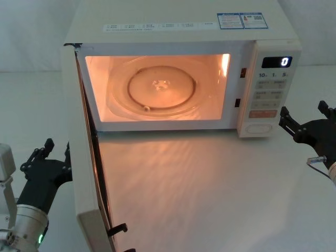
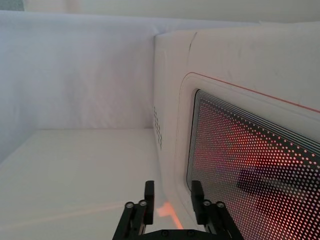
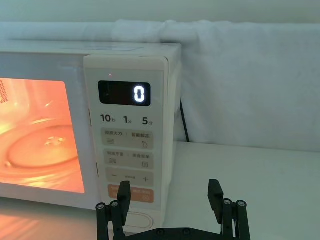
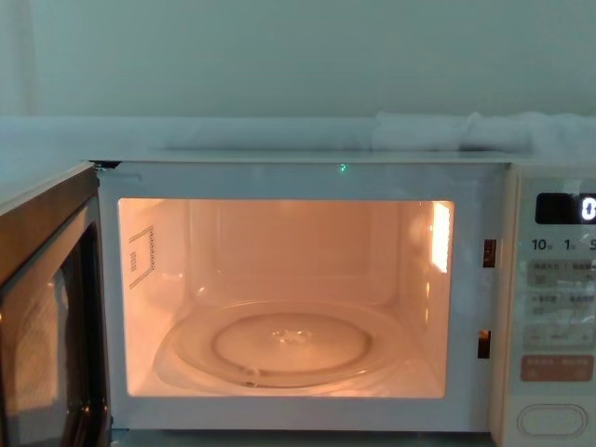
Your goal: Press the button to open the microwave door with one hand; close the microwave door with the other hand.
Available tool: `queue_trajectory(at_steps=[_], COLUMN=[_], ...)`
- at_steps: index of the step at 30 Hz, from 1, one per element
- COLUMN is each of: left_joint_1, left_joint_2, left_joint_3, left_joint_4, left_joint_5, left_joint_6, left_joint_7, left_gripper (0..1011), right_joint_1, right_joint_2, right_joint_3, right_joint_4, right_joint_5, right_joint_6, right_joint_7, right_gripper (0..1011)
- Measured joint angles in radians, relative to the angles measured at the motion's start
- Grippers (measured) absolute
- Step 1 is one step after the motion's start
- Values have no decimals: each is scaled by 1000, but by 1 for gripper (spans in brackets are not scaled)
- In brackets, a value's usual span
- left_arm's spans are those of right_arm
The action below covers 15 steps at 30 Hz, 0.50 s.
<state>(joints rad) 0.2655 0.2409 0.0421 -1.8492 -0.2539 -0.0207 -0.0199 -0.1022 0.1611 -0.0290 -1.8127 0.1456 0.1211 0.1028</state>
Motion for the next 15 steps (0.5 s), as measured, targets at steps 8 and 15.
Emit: queue_trajectory(at_steps=[8,15], left_joint_1=[0,0], left_joint_2=[0,0], left_joint_3=[0,0], left_joint_4=[0,0], left_joint_5=[0,0], left_joint_6=[0,0], left_joint_7=[0,0], left_gripper=[212,23], right_joint_1=[0,0], right_joint_2=[0,0], right_joint_3=[0,0], right_joint_4=[0,0], right_joint_5=[0,0], right_joint_6=[0,0], right_joint_7=[0,0], right_gripper=[1000,1000])
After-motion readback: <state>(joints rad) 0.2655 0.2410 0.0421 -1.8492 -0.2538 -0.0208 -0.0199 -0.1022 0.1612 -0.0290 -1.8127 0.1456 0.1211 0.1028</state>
